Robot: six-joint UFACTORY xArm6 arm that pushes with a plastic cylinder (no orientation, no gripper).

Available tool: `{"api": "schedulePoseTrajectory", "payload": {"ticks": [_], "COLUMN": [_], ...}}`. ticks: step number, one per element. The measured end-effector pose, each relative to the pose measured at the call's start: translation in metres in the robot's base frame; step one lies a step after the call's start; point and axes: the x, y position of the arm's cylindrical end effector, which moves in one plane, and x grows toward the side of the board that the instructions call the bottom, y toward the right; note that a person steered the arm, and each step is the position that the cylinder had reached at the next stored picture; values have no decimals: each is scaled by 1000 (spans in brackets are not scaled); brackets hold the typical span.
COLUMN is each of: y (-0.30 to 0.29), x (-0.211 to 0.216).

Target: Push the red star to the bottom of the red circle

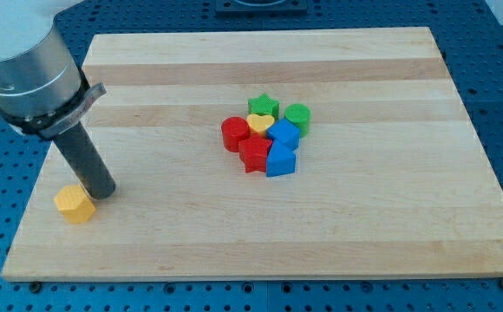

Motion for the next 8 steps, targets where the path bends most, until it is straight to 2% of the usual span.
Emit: {"api": "schedulePoseTrajectory", "payload": {"ticks": [1,3,4,5,8], "y": [-13,-42,-39,21,269], "x": [-5,22,24,6,4]}}
